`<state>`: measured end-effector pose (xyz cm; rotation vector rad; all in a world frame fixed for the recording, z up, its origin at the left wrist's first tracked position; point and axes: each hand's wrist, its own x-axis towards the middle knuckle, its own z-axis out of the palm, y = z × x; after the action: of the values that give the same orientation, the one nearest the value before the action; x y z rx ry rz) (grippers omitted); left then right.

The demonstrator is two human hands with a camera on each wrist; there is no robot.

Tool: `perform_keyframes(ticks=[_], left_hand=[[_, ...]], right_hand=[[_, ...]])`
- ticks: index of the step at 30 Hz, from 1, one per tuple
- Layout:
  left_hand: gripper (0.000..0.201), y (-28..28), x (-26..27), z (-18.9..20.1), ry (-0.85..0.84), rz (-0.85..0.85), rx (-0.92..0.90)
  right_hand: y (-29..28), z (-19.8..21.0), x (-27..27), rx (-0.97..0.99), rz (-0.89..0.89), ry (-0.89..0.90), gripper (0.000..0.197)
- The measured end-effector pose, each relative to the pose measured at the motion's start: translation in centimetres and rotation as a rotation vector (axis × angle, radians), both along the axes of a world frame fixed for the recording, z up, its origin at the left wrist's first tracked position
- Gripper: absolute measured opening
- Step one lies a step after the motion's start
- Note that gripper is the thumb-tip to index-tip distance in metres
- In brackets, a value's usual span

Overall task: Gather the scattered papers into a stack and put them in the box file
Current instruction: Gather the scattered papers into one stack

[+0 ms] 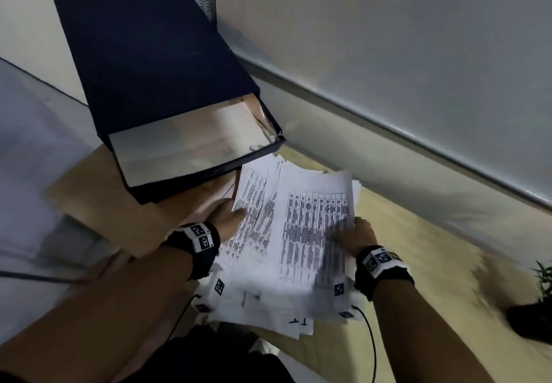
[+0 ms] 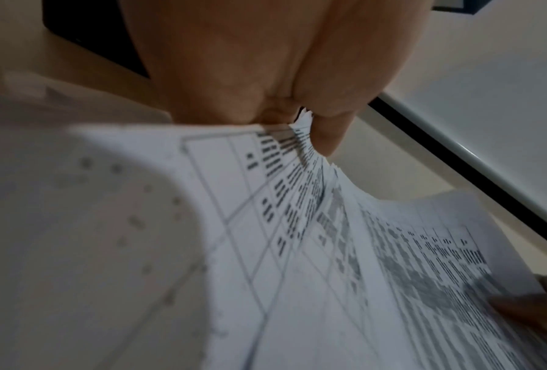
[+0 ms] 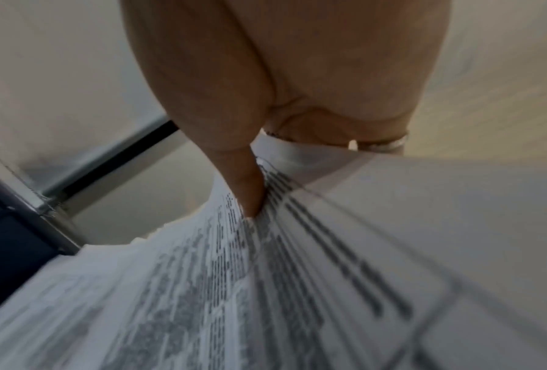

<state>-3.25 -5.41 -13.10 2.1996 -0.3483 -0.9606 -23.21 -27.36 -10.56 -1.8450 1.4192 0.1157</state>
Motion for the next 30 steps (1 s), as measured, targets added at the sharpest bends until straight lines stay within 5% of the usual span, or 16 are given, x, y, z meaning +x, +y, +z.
perform_keyframes(ticks=[5, 10, 13, 18, 21, 25, 30], left_hand=[[0.044, -0.4, -0.1, 1.0, 0.014, -0.041, 0.036], [0.037, -0.2, 0.6, 1.0, -0.034, -0.078, 0.044], [0.031, 0.2, 0.9, 0.1, 0.013, -0.033, 0.036], [0.055, -0.1, 0.0, 0.6, 0.076, 0.091, -0.009], [0.072, -0.3, 0.2, -0.2, 0.089, 0.03, 0.031], [0.074, 0.5, 1.1, -1.2, -0.028, -0.004, 0.061], [0.074, 4.3, 4.4, -1.1, -0.131, 0.085, -0.063]], right_hand=[[0.4, 1.7, 1.4, 0.002, -0.052, -0.149, 0.019], [0.0, 0.6, 0.6, -0.1, 0.07, 0.113, 0.025], [0.4, 2.1, -0.5, -0.07, -0.001, -0.042, 0.01], [2.5, 1.2, 1.5, -0.024, -0.016, -0.123, 0.018], [5.1, -1.7, 3.4, 0.024, -0.04, -0.076, 0.049], [7.3, -3.1, 4.7, 0.037, -0.056, -0.094, 0.047], [6.8, -3.2, 2.3, -0.155, -0.296, 0.227, 0.103]])
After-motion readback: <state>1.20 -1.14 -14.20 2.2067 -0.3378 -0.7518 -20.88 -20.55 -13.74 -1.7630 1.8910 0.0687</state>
